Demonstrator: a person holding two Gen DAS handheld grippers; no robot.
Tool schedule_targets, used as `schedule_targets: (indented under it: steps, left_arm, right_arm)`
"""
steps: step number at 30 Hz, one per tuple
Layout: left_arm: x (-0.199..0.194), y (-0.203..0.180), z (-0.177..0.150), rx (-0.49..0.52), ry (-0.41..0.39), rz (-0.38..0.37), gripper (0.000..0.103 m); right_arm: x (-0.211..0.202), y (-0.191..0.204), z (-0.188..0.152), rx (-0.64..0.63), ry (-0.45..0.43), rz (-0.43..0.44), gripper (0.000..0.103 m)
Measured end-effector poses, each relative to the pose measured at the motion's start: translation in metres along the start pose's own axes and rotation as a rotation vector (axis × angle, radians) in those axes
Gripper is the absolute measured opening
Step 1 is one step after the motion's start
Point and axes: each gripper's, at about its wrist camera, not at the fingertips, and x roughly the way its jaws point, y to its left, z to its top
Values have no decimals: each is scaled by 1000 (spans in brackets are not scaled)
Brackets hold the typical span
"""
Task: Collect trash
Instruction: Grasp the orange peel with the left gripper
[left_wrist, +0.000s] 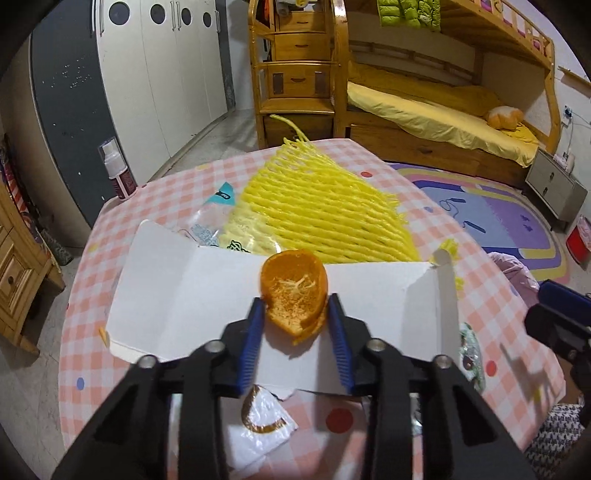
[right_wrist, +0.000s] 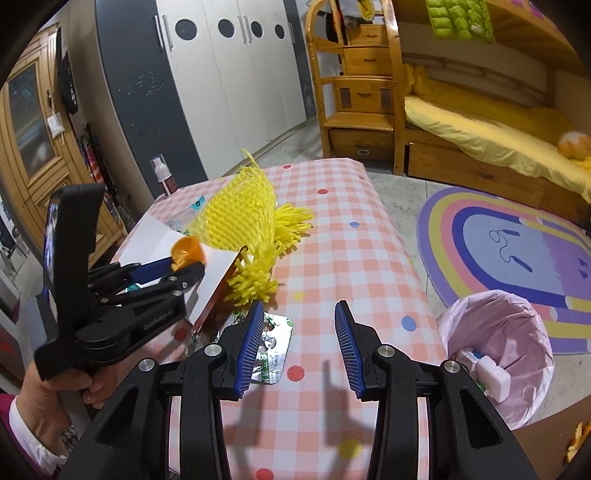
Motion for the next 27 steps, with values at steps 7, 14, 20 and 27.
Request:
schedule_targets:
  steps: [7, 14, 20, 27]
  left_arm:
    - [-42, 13, -18, -62, -36, 2, 19]
    - [-76, 33, -37, -135, -72, -20, 19]
    - [-82, 45, -46, -173, -68, -45, 18]
    - [-81, 51, -46, -184, -73, -30, 18]
  right_arm:
    - [-2, 5, -6, -13, 9, 26, 63]
    - [2, 33, -21, -119, 59, 49, 64]
    - [21, 42, -22, -155, 112, 3, 41]
    - [30, 38, -27, -138, 176, 17, 17]
